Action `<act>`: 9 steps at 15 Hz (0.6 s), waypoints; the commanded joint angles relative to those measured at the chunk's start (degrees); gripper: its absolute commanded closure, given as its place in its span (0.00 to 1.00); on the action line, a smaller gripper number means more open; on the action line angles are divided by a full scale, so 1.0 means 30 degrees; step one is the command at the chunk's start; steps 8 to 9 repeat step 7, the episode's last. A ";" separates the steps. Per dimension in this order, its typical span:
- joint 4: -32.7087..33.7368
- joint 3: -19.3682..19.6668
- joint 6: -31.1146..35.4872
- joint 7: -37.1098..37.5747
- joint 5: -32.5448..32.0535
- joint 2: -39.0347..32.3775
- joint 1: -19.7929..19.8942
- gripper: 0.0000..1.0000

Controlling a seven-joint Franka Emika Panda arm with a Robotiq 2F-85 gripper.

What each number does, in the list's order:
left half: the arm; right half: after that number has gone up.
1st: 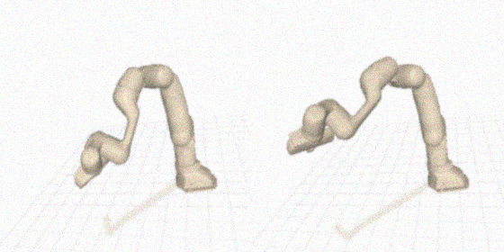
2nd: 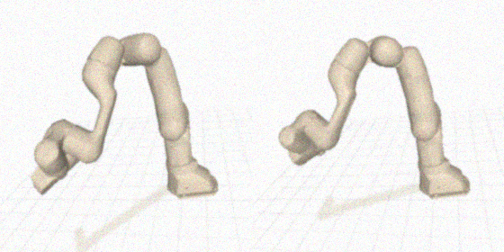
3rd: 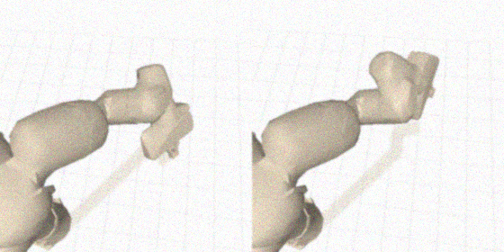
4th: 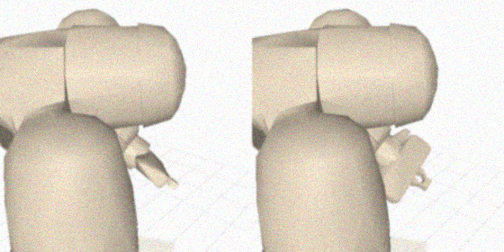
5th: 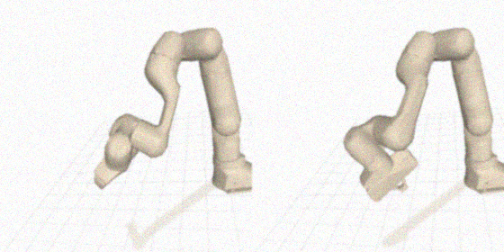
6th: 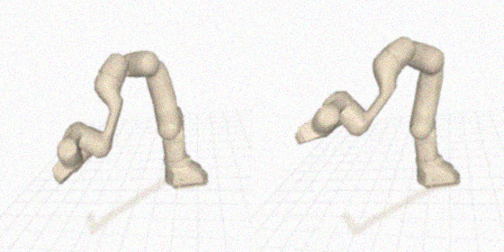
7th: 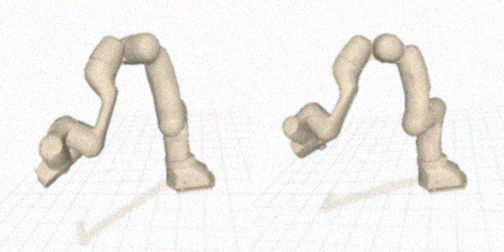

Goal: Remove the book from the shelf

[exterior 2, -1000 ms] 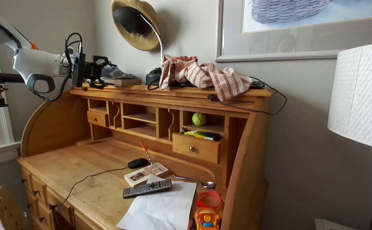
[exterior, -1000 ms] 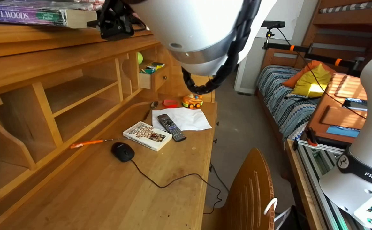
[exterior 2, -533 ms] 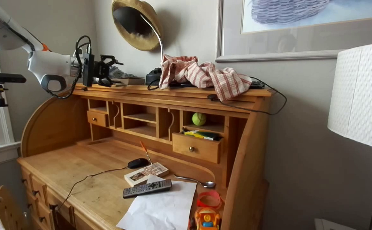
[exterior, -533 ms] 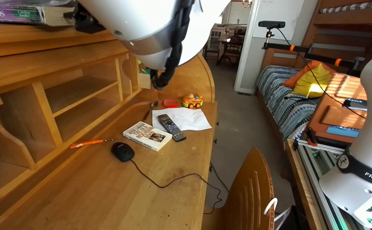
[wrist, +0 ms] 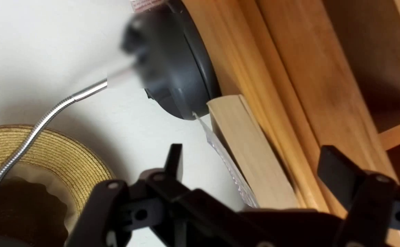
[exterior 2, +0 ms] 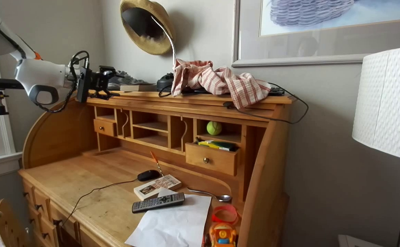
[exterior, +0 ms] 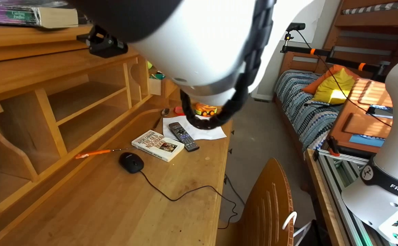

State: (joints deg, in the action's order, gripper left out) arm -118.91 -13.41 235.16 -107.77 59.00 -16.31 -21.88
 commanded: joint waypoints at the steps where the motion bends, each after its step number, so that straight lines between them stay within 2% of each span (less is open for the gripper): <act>1: -0.4725 -0.0299 0.2229 0.3563 -0.0265 0.3146 -0.0053 0.00; 2: -0.5652 -0.0389 0.3186 0.4382 -0.0093 0.3934 0.0014 0.00; 3: -0.6092 0.1828 0.2415 0.3940 0.0718 0.5502 -0.1273 0.00; 4: -0.6706 0.1354 0.2661 0.3946 0.1623 0.5991 -0.0773 0.00; 5: -0.7335 0.0268 0.2632 0.4645 0.2384 0.6467 0.0256 0.00; 6: -0.5326 0.0179 0.2545 0.3762 0.1351 0.4599 0.0295 0.00; 9: -0.5765 0.0087 0.2293 0.3824 0.1465 0.5235 0.0602 0.00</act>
